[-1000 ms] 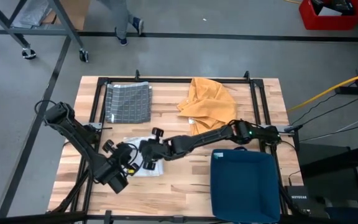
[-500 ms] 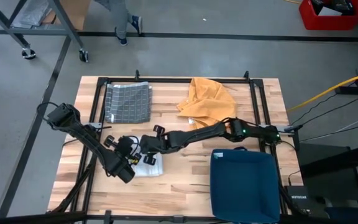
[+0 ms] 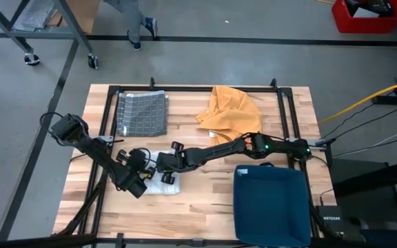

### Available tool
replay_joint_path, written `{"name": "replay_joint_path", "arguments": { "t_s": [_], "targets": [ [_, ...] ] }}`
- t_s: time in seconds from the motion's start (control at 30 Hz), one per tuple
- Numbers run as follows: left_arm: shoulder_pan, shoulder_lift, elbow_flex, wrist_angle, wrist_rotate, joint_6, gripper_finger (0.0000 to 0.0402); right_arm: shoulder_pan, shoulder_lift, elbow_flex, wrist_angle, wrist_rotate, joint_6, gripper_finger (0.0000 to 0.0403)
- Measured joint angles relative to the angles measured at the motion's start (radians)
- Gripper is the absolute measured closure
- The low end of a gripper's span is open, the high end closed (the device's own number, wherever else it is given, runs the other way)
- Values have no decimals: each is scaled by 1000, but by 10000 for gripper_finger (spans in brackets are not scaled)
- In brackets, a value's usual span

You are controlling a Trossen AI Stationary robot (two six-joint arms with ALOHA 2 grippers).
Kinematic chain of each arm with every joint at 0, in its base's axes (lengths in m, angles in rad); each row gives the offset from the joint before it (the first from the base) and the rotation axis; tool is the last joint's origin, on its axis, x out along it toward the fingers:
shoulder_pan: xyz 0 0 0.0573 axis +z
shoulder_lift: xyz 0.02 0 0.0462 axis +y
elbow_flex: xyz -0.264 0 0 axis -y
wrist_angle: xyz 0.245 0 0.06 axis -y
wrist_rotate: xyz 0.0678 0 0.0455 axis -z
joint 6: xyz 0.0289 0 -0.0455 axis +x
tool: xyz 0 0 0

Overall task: Fold towel
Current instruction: Fold the white towel

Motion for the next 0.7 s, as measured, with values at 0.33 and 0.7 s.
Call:
{"name": "replay_joint_path", "arguments": {
  "t_s": [0.33,0.7],
  "targets": [
    [-8,-11,86,-145,-64,24,401,3,0,25,9,-1,-3,393],
    [-43,-126,256,-503,-100,45,401,8,-34,166,-52,69,-96,392]
  ]
}}
